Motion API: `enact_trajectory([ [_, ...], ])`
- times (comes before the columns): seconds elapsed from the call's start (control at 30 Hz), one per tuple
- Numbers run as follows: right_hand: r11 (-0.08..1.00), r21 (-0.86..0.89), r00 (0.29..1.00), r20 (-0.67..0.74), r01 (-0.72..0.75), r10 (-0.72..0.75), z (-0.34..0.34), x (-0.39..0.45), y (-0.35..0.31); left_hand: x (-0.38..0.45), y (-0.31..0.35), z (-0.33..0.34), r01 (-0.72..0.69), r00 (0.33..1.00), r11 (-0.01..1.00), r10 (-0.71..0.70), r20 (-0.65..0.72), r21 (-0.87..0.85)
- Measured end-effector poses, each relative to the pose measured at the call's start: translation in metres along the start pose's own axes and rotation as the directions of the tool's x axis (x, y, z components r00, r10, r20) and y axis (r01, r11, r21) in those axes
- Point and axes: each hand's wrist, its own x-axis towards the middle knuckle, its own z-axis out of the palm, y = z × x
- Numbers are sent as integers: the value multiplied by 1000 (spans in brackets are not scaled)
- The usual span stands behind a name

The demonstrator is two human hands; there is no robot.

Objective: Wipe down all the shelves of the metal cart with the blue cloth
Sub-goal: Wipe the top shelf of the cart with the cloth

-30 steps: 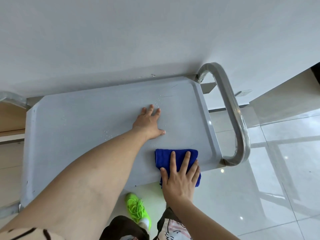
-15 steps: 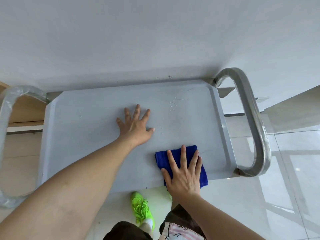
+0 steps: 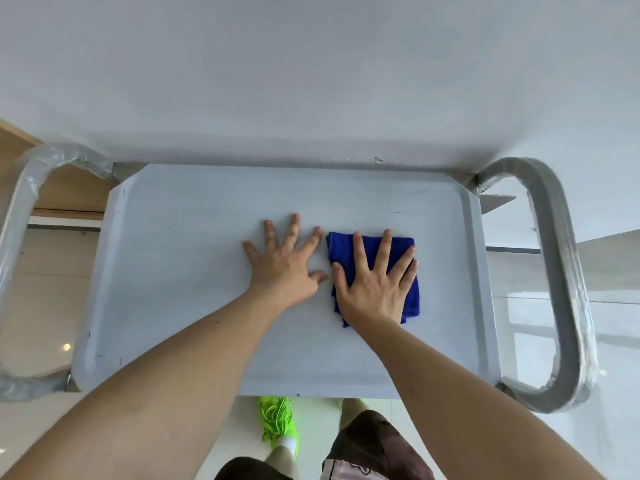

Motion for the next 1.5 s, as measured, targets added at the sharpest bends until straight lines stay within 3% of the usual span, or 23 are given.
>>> enact_trajectory([
  [0.27,996,68,991,-114,-61,69,-25,110,-26,-2,-2,2,-19,999,1000,18,-50,-22],
  [0.5,997,64,991,-121,-47,54,-34,123,-29,-6,-1,-4,-20,1000,999,19,-21,-38],
  [0.67,997,70,997,-73,10,-5,-30,94,-19,-3,-9,-8,-31,999,999,32,18,-13],
  [1.0,999,35,1000,10,-27,26,-1,-18,5,3,-11,-27,-32,991,999,36,126,-34],
  [1.33,994,22,992,68,-106,104,32,-137,-10,1,-9,-23,-52,994,999,53,96,-15],
  [1.5,999,32,997,74,-8,6,39,-169,-26,4,-9,-20,-53,994,998,56,94,-34],
])
